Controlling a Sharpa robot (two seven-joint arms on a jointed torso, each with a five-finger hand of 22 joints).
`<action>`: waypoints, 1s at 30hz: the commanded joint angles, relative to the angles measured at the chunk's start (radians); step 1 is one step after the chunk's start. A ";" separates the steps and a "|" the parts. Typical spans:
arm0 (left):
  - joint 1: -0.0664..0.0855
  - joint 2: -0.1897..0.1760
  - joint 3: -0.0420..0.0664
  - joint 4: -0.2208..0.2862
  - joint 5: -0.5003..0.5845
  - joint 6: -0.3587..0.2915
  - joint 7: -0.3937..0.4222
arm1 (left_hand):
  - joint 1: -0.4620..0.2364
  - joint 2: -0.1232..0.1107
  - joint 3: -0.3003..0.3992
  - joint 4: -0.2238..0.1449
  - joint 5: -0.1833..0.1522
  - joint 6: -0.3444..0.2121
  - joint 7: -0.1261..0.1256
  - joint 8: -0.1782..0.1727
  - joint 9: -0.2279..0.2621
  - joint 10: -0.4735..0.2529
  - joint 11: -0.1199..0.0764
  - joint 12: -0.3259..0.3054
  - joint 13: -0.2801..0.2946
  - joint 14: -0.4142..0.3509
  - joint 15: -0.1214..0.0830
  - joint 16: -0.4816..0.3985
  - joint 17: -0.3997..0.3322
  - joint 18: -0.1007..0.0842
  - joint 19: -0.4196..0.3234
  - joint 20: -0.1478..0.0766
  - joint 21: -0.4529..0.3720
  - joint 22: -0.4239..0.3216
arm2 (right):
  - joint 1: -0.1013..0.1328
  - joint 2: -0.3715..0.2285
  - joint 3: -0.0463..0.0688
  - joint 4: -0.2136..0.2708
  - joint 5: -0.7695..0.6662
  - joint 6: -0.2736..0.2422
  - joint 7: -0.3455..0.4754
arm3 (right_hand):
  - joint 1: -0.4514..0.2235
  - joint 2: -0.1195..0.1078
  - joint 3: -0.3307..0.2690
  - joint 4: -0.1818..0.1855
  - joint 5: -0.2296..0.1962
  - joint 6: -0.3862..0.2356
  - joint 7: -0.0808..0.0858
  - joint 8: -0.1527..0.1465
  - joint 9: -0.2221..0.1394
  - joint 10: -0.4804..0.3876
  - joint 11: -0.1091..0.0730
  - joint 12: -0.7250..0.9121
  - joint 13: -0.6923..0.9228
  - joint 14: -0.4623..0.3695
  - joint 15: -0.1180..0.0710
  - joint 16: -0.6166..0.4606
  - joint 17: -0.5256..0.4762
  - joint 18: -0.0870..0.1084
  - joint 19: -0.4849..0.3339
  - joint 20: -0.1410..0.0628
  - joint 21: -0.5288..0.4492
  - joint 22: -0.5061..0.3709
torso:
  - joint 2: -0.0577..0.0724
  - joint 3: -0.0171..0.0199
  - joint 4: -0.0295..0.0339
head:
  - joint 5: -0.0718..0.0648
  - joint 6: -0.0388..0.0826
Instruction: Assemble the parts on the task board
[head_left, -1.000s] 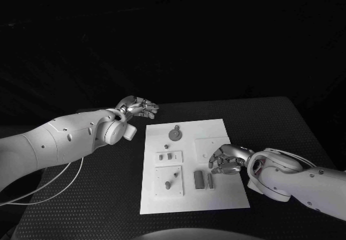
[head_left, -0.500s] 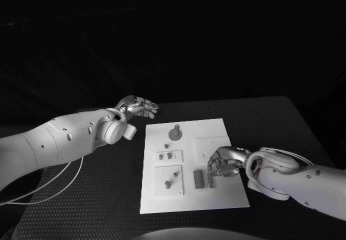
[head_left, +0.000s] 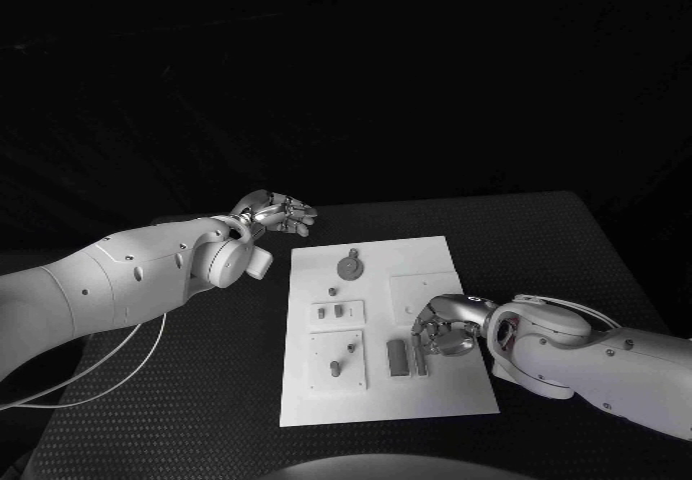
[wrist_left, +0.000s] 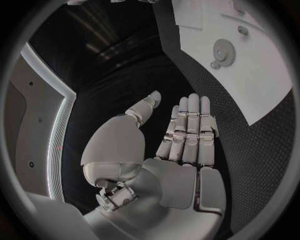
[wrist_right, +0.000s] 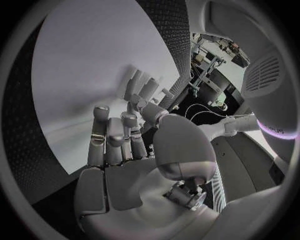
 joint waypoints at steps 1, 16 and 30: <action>0.001 0.000 0.001 0.002 0.004 0.012 0.006 | -0.007 0.001 -0.001 0.005 0.004 -0.006 0.001 0.000 -0.001 -0.006 0.001 0.001 -0.002 0.002 0.007 -0.007 0.001 -0.006 -0.006 0.001 0.006 -0.001 | -0.003 0.002 -0.001 -0.004 -0.026 0.032 0.007 | -0.004 0.010 -0.008 0.000 0.004 0.018 0.006 0.006 -0.002 0.007 -0.006 0.004 -0.002 -0.006 -0.003 0.005 -0.002 0.015 -0.004 0.000 0.007 0.019 | 0.000 -0.0002 0.0001 | 0.000 -0.001; 0.001 0.000 0.001 0.003 0.004 0.012 0.005 | -0.006 0.001 0.000 0.005 0.004 -0.007 0.001 0.000 -0.001 -0.006 0.002 0.001 -0.002 0.002 0.007 -0.008 0.002 -0.006 -0.006 0.001 0.006 -0.002 | -0.016 0.016 -0.001 -0.026 -0.072 0.013 0.014 | 0.001 0.015 -0.011 -0.001 0.004 0.036 0.000 0.016 -0.003 0.011 -0.012 0.006 -0.004 0.004 -0.008 0.011 0.009 0.015 -0.003 -0.002 0.010 0.019 | 0.000 0.0010 0.0001 | 0.001 -0.004; 0.001 0.000 0.001 0.003 0.004 0.012 0.005 | -0.006 0.001 0.000 0.006 0.004 -0.007 0.001 0.000 -0.001 -0.006 0.002 0.001 -0.002 0.002 0.007 -0.008 0.003 -0.006 -0.007 0.001 0.006 -0.002 | -0.023 0.026 -0.001 -0.038 -0.110 0.004 0.012 | 0.005 0.014 -0.013 -0.001 0.004 0.043 -0.003 0.020 -0.004 0.014 -0.014 0.008 -0.004 0.012 -0.010 0.014 0.016 0.015 0.000 -0.004 0.012 0.019 | 0.000 0.0001 0.0000 | 0.002 -0.007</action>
